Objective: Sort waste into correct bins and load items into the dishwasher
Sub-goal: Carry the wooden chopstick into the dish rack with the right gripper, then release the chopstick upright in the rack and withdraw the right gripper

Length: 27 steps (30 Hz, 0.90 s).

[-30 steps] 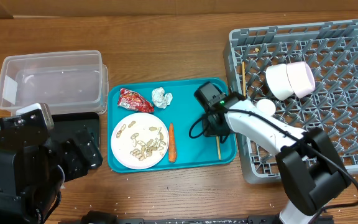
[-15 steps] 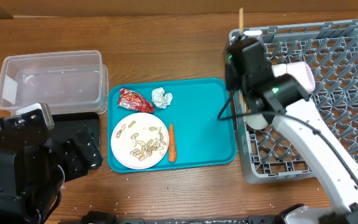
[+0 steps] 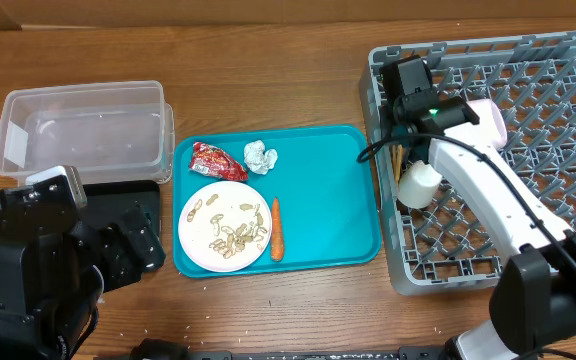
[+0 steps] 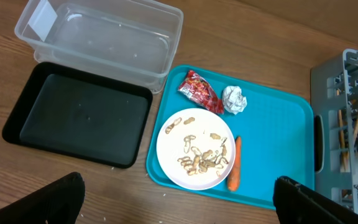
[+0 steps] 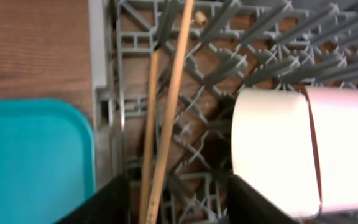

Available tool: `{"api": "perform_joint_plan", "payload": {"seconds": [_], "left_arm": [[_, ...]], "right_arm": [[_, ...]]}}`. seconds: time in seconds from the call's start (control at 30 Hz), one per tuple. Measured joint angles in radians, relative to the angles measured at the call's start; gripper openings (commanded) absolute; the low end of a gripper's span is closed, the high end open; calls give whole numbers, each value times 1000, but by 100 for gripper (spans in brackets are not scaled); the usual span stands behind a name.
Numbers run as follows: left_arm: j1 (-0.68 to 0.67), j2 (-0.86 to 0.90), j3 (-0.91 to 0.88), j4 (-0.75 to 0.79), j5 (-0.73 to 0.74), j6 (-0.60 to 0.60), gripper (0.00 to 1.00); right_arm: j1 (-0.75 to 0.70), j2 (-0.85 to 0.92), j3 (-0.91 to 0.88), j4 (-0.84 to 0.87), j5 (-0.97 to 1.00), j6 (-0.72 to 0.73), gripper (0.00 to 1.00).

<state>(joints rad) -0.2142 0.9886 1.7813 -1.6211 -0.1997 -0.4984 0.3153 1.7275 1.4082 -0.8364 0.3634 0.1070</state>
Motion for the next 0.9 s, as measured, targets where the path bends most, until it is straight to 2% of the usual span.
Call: {"api": "perform_joint_plan", "payload": {"seconds": [0.07, 0.17, 0.27, 0.53, 0.7, 0.9], "left_arm": [[0, 0, 0, 0, 0, 0, 100], [0, 0, 0, 0, 0, 0, 100], [0, 0, 0, 0, 0, 0, 100], [0, 0, 0, 0, 0, 0, 100], [0, 0, 0, 0, 0, 0, 100], [0, 0, 0, 0, 8, -10, 100]], "right_arm": [[10, -28, 21, -49, -22, -2, 58], [27, -95, 79, -134, -44, 13, 66], [35, -216, 151, -204, -59, 60, 81], [32, -588, 203, -302, -137, 119, 100], [32, -685, 203, -373, -235, 126, 100], [32, -718, 203, -395, -287, 128, 100]]}}
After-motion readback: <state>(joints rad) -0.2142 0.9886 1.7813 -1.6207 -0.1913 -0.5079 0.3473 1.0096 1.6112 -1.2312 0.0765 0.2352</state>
